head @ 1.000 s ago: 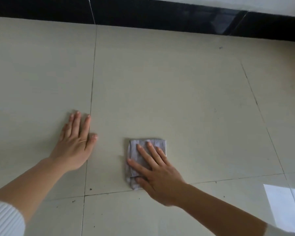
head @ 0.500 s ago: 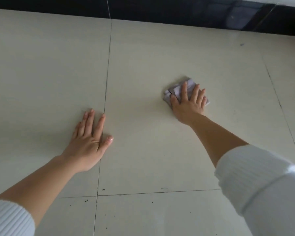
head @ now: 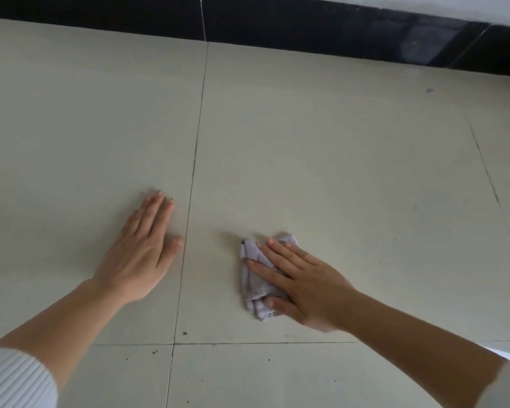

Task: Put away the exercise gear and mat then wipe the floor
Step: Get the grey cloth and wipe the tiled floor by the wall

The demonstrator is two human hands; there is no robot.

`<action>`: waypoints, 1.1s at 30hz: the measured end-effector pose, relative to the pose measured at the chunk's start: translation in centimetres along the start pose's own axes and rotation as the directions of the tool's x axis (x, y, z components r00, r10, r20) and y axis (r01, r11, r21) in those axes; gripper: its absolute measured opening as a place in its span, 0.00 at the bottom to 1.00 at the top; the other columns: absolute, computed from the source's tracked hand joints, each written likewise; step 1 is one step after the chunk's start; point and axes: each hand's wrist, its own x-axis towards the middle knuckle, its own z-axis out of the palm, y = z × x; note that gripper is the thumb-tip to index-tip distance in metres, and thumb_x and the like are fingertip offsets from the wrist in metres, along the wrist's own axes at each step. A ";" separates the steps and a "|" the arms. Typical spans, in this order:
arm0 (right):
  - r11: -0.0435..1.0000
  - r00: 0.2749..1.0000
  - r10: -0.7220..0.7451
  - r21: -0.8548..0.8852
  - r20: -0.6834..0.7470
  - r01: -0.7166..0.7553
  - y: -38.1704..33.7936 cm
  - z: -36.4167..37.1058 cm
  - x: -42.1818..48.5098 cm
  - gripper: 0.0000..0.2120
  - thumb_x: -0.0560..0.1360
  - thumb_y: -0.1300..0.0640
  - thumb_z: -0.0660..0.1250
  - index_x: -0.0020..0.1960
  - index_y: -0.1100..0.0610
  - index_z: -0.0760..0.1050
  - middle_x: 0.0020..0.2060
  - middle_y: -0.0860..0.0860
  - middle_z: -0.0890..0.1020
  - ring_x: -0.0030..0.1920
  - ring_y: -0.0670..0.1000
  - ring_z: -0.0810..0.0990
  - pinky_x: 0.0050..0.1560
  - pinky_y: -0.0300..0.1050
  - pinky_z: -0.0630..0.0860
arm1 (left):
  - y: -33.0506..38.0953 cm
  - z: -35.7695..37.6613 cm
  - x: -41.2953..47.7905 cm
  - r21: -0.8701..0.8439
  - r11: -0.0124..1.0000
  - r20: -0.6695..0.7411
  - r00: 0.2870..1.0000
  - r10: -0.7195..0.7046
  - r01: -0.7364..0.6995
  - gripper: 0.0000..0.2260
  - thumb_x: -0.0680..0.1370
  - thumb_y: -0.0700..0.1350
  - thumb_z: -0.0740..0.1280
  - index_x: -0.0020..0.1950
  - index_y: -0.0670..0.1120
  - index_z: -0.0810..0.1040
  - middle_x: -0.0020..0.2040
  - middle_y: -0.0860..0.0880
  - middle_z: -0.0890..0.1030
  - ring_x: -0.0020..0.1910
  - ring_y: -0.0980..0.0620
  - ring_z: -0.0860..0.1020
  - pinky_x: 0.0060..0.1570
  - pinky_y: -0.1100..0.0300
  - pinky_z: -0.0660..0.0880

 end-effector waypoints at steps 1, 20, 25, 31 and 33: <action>0.998 0.998 0.055 0.009 0.007 -0.055 1.1 -0.3 0.3 0.30 0.81 0.37 0.43 0.78 0.50 0.45 0.76 0.54 0.54 0.77 0.56 0.49 0.73 0.49 0.46 | -1.1 -0.1 0.0 0.018 0.999 -0.029 0.998 -0.047 0.047 0.35 0.76 0.61 0.39 0.77 0.42 0.46 0.78 0.45 0.44 0.76 0.52 0.41 0.74 0.57 0.40; 0.968 0.971 0.210 0.160 -0.115 -0.191 -4.0 -2.6 12.4 0.30 0.80 0.41 0.45 0.78 0.55 0.53 0.76 0.63 0.54 0.75 0.64 0.45 0.73 0.64 0.50 | -5.0 0.2 0.4 0.050 0.981 -0.173 0.969 -0.177 0.188 0.35 0.78 0.62 0.46 0.75 0.38 0.56 0.75 0.37 0.57 0.75 0.40 0.56 0.72 0.48 0.53; 0.980 0.980 -0.195 0.016 -0.049 0.196 -2.0 -1.5 10.1 0.30 0.81 0.40 0.44 0.77 0.56 0.51 0.75 0.56 0.54 0.76 0.56 0.49 0.74 0.51 0.45 | -4.9 0.0 0.3 0.018 0.983 -0.197 0.965 -0.175 0.182 0.33 0.78 0.59 0.47 0.75 0.38 0.56 0.76 0.38 0.56 0.76 0.43 0.54 0.73 0.50 0.51; 0.827 0.829 0.556 0.143 -0.064 -0.544 11.2 -3.5 13.6 0.38 0.77 0.34 0.33 0.79 0.56 0.44 0.77 0.60 0.48 0.77 0.61 0.44 0.75 0.55 0.42 | -5.0 0.0 0.3 0.033 0.987 -0.200 0.969 -0.148 0.158 0.32 0.78 0.57 0.48 0.75 0.36 0.56 0.76 0.37 0.57 0.76 0.42 0.54 0.74 0.49 0.51; 0.651 0.665 0.747 0.216 -0.009 -0.728 14.2 -4.9 14.9 0.34 0.79 0.36 0.39 0.79 0.53 0.40 0.78 0.57 0.44 0.77 0.57 0.41 0.75 0.53 0.39 | -5.0 0.0 0.3 0.024 0.987 -0.204 0.967 -0.151 0.159 0.32 0.78 0.57 0.49 0.75 0.36 0.57 0.75 0.37 0.58 0.75 0.42 0.55 0.73 0.47 0.53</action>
